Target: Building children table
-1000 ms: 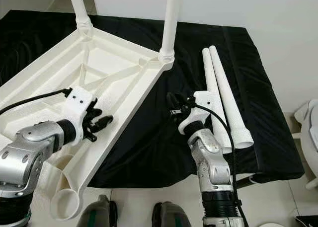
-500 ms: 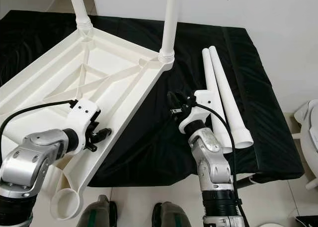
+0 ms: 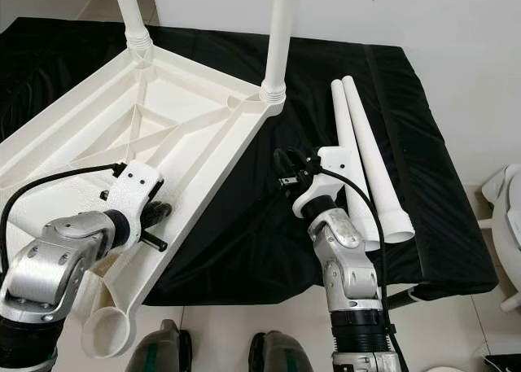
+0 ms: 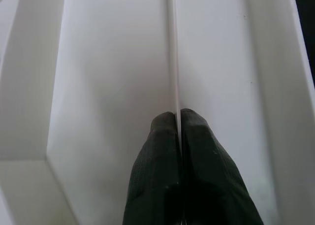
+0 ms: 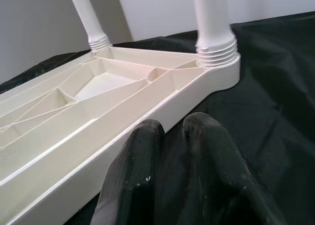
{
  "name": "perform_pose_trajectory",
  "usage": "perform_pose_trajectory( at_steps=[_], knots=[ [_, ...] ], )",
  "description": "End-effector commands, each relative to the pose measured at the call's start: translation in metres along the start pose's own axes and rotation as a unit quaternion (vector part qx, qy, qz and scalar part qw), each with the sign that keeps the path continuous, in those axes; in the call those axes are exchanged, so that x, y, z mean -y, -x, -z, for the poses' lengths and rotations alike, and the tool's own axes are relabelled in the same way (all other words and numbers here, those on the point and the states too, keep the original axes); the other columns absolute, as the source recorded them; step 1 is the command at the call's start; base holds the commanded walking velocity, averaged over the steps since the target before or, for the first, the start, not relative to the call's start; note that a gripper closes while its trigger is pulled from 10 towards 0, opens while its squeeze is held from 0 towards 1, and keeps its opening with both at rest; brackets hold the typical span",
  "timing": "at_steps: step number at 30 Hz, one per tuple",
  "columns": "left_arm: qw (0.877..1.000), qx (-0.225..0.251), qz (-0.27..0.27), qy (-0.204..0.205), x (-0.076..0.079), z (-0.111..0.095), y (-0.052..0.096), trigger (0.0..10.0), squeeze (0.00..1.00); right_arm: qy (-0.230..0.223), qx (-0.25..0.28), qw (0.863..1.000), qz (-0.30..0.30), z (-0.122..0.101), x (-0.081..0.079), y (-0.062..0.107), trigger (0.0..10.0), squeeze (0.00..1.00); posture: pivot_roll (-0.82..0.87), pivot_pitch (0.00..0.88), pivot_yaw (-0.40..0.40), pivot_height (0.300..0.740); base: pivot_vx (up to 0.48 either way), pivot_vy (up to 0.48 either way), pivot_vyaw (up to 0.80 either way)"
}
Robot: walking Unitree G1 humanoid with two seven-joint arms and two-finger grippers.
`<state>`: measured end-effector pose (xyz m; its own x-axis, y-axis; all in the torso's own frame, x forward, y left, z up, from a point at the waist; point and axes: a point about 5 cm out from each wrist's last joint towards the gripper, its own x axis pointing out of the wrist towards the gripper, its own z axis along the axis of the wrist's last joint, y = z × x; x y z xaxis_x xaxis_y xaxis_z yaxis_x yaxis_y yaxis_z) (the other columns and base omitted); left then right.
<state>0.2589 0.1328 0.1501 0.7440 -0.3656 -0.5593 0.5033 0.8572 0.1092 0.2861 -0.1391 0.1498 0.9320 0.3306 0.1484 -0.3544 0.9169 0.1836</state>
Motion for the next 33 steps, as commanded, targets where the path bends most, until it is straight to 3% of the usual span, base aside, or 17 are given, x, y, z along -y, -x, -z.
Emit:
perform_pose_trajectory(
  at_steps=[1, 7, 9, 15, 22, 23, 24, 25, 30, 31, 33],
  knots=[
    [0.999, 0.012, -0.034, -0.007, -0.004, -0.006, -0.001, 0.0, 0.0, 0.002, -0.004, 1.0, 0.0, 0.002, 0.0, 0.0, 10.0, 0.0, 0.04, 0.057, -0.047, 0.74, 0.0, 0.0, 0.0],
    [0.999, 0.034, -0.039, -0.012, -0.004, -0.021, -0.011, 0.0, 0.0, 0.001, -0.003, 1.0, -0.003, 0.002, -0.002, -0.002, 10.0, 0.0, 0.04, 0.053, -0.048, 0.74, 0.0, 0.0, 0.0],
    [0.997, 0.061, -0.053, -0.003, -0.004, -0.041, -0.024, 0.0, 0.0, -0.001, -0.002, 1.0, -0.004, 0.002, -0.003, -0.002, 10.0, 0.0, 0.04, 0.052, -0.04, 0.74, 0.0, 0.0, 0.0],
    [0.991, 0.103, -0.088, 0.01, -0.006, -0.073, -0.043, 0.0, 0.0, -0.003, -0.001, 1.0, -0.003, 0.004, -0.005, -0.002, 10.0, 0.0, 0.03, 0.054, -0.036, 0.74, 0.0, 0.0, 0.0],
    [0.985, 0.127, -0.113, 0.01, -0.009, -0.089, -0.048, 0.0, 0.0, -0.002, -0.001, 1.0, -0.003, 0.004, -0.006, -0.001, 10.0, 0.0, 0.03, 0.056, -0.033, 0.74, 0.0, 0.0, 0.0],
    [0.983, 0.139, -0.12, -0.002, -0.01, -0.097, -0.049, 3.6, 0.0, -0.003, -0.001, 1.0, -0.003, 0.004, -0.007, -0.001, 10.0, 0.0, 0.03, 0.061, -0.028, 0.74, 0.0, 0.0, 0.0],
    [0.983, 0.139, -0.12, -0.002, -0.01, -0.097, -0.049, 3.6, 0.0, -0.003, -0.001, 1.0, -0.003, 0.004, -0.007, -0.001, 10.0, 0.0, 0.03, 0.061, -0.028, 0.74, 0.0, 0.0, 0.0],
    [0.982, 0.149, -0.118, -0.017, -0.009, -0.103, -0.049, 10.0, 0.0, -0.003, -0.001, 1.0, -0.003, 0.004, -0.008, -0.001, 10.0, 0.0, 0.03, 0.063, -0.025, 0.74, 0.0, 0.0, 0.0],
    [0.979, 0.168, -0.106, -0.034, -0.006, -0.109, -0.048, 10.0, 0.0, -0.004, -0.002, 1.0, -0.001, 0.005, -0.008, 0.001, 10.0, 0.0, 0.03, 0.063, -0.025, 0.74, 0.0, 0.0, 0.0],
    [0.979, 0.179, -0.087, -0.033, -0.002, -0.108, -0.045, 10.0, 1.0, -0.003, -0.002, 1.0, 0.0, 0.005, -0.008, 0.001, 10.0, 0.0, 0.03, 0.069, -0.023, 0.74, 0.0, 0.0, 0.0],
    [0.978, 0.191, -0.07, -0.033, 0.002, -0.108, -0.043, 10.0, 1.0, -0.003, -0.003, 1.0, 0.001, 0.005, -0.007, 0.002, 10.0, 0.0, 0.03, 0.069, -0.023, 0.74, 0.0, 0.0, 0.0]
  ],
)
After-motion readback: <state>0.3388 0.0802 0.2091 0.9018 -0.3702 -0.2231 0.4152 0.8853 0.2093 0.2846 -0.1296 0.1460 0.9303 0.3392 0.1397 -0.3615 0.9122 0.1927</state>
